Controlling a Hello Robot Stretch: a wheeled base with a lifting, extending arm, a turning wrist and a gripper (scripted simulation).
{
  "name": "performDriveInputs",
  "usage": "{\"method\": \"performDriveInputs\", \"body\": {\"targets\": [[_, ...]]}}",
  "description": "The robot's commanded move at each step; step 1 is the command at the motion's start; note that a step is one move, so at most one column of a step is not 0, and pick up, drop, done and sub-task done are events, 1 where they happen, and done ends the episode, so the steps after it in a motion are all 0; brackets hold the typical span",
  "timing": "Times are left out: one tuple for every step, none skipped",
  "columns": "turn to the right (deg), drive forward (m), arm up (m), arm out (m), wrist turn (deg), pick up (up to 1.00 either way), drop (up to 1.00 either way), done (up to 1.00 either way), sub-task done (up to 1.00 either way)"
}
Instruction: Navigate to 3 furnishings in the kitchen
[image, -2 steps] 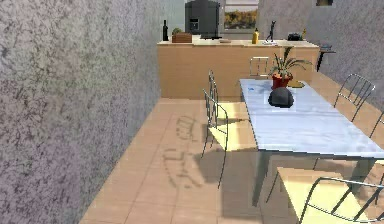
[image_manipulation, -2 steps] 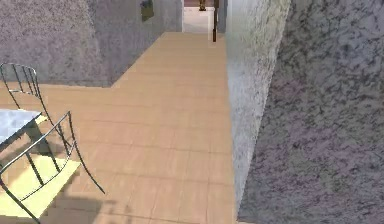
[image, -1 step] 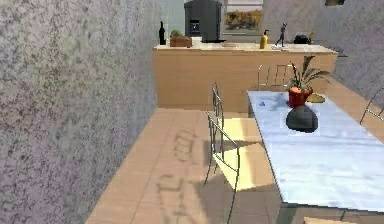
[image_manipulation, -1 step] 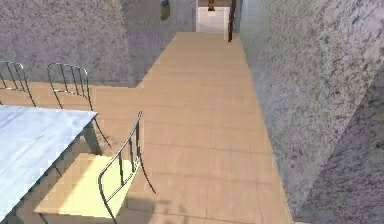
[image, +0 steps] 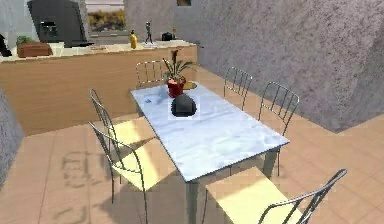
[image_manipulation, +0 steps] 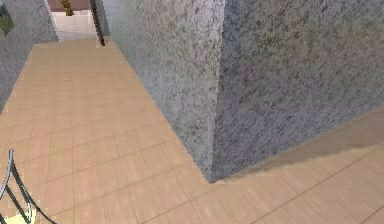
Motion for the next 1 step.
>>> {"method": "performDriveInputs", "body": {"targets": [[0.0,0.00,0.00,0.00,0.0,0.00,0.00,1.00,0.00]]}}
